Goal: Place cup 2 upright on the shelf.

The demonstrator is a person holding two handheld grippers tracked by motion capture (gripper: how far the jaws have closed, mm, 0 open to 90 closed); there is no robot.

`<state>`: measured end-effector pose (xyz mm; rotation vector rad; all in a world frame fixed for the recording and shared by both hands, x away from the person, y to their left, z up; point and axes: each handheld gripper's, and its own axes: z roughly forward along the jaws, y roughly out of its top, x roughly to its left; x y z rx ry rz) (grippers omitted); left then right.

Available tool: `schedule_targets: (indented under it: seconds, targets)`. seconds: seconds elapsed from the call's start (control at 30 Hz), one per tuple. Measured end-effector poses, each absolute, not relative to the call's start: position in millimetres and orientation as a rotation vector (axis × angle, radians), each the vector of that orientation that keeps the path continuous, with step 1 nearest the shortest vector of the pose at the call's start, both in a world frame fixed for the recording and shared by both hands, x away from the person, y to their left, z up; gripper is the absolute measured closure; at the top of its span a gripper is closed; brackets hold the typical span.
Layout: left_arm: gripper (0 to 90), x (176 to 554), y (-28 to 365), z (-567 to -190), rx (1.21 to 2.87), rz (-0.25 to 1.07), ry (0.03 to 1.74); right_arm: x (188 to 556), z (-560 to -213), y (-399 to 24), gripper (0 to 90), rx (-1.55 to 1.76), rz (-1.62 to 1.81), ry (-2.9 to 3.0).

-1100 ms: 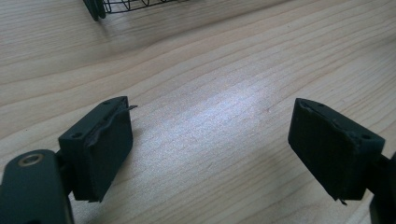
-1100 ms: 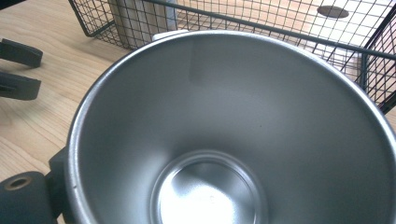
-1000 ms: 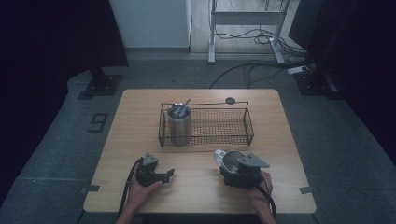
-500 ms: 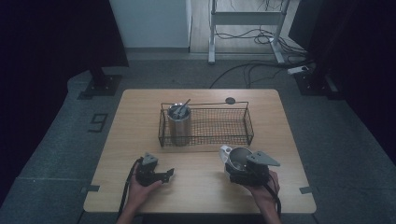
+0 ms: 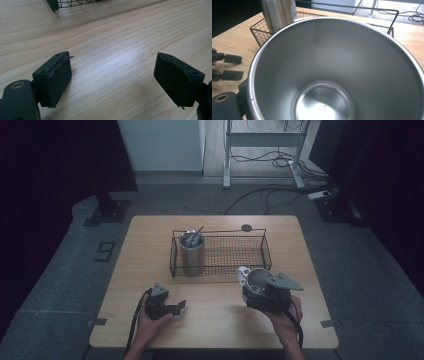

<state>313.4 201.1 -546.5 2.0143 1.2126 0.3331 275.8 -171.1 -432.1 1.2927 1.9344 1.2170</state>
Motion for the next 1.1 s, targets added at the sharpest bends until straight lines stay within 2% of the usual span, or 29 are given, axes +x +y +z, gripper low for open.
schedule_targets:
  seconds: [1.1]
  targets:
    - [14.9, 315.8, 203.4, -546.5, 2.013, 0.322, 1.207, 315.6, -403.0, -153.1, 7.1, 1.289, 1.216, 1.912]
